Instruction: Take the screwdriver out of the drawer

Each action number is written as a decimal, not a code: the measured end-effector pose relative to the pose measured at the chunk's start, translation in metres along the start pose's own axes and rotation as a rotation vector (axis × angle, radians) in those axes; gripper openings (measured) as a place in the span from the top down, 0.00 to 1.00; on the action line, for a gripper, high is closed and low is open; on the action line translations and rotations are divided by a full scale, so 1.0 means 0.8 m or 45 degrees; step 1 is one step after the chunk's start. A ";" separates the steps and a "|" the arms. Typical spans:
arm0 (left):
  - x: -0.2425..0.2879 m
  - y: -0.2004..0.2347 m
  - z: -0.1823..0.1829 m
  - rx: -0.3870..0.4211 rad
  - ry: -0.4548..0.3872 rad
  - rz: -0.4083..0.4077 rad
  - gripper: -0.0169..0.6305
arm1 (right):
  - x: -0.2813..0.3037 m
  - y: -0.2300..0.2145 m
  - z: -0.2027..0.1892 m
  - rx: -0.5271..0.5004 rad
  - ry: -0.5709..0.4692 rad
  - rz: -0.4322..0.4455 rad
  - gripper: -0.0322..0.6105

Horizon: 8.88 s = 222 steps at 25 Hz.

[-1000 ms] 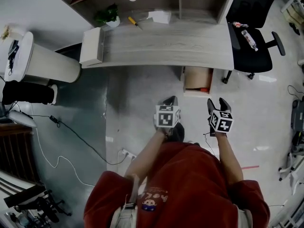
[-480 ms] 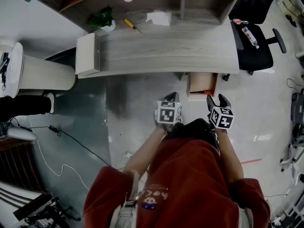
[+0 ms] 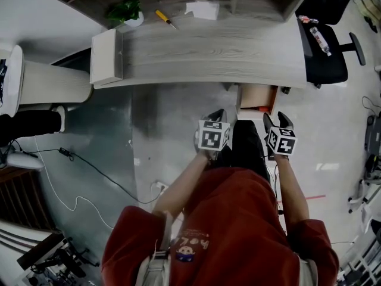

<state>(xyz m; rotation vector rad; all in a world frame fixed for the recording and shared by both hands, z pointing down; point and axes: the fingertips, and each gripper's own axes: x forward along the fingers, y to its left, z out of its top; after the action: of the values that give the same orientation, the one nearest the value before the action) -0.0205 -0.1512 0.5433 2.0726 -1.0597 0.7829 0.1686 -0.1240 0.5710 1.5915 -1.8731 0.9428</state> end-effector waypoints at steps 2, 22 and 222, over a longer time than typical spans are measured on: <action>0.007 -0.002 -0.008 -0.010 0.015 0.006 0.97 | 0.009 -0.006 -0.009 -0.048 0.041 0.013 0.57; 0.082 0.027 -0.068 -0.137 0.113 0.028 0.97 | 0.145 -0.028 -0.082 -0.895 0.469 0.191 0.57; -0.023 -0.009 -0.004 0.066 -0.049 0.062 0.97 | -0.025 0.022 0.007 -0.119 0.075 0.049 0.84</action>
<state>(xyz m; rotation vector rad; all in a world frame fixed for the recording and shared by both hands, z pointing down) -0.0241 -0.1373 0.5294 2.1197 -1.1259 0.8057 0.1558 -0.1143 0.5490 1.4625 -1.8850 0.8952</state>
